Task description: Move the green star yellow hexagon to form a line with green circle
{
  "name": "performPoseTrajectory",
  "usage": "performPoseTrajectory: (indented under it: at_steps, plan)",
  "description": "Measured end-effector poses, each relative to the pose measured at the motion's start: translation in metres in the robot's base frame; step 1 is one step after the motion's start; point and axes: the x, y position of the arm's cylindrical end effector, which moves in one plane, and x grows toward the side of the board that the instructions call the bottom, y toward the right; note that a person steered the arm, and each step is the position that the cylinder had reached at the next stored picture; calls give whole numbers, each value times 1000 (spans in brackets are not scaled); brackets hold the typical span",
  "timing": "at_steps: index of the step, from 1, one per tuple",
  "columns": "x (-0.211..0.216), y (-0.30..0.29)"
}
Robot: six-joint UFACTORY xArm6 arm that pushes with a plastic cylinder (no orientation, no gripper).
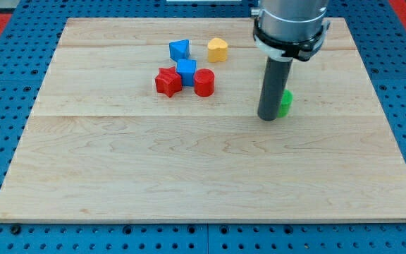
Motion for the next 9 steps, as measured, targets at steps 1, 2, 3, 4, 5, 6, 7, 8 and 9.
performPoseTrajectory:
  at_steps: [1,2,3,4,5,6,7,8,9]
  plan:
    - [-14,7]
    - [-20,8]
    - [-15,15]
    - [-42,-44]
    - [-82,-57]
    - [-94,-19]
    - [-111,-30]
    - [-131,-13]
    - [-131,32]
